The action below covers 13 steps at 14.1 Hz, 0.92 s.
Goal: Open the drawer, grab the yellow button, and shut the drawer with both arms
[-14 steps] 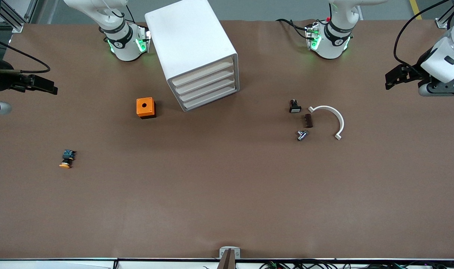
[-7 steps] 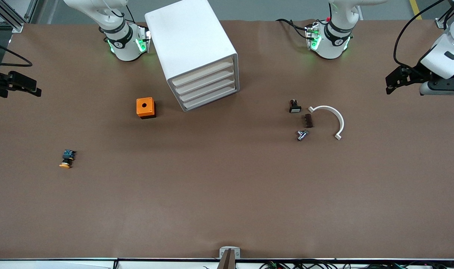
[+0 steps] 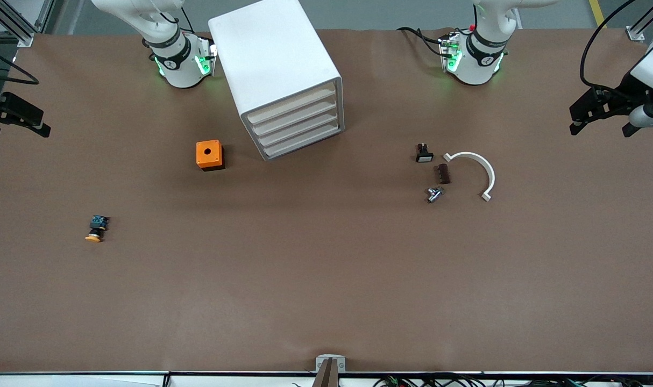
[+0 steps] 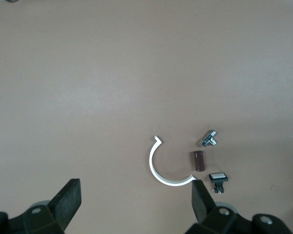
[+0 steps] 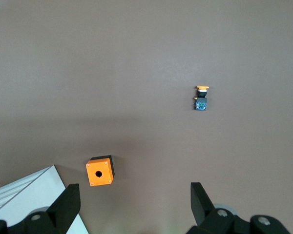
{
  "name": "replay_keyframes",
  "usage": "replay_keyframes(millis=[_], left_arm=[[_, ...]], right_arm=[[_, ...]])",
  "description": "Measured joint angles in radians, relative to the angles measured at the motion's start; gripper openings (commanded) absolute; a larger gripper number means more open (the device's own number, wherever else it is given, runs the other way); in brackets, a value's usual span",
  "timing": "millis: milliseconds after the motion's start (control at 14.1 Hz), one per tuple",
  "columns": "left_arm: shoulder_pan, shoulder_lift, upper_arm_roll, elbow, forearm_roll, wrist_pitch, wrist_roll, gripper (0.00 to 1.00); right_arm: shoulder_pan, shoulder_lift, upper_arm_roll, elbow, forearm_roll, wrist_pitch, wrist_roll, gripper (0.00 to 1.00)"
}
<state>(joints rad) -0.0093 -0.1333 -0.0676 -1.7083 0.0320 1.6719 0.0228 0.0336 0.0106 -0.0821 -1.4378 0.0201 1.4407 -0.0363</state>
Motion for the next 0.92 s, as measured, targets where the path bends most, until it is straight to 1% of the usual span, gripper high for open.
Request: replay_keyframes(millis=[284,425,567,922], left_arm=[[0.0,0.032,-0.001,0.041,-0.022,-0.006,-0.019,1.0],[0.001,0.042,-0.001,0.068,-0.023,-0.007,-0.092,1.0],[0.0,0.06,-0.001,0.092,-0.023,-0.01,-0.127,1.0],[0.001,0.083,-0.001,0.113,-0.023,-0.031,-0.092,1.0]], right_arm=[[-0.006,-0.014,-0.013,-0.035,0.0,0.008,0.003,1.0],[-0.009,-0.039,-0.018,-0.069,0.0,0.023,0.003,1.0],[-0.009,-0.062,-0.018,-0.087,0.0,0.024,0.003,1.0],[-0.01,-0.079,-0.018,-0.102,0.0,0.028,0.003,1.0]])
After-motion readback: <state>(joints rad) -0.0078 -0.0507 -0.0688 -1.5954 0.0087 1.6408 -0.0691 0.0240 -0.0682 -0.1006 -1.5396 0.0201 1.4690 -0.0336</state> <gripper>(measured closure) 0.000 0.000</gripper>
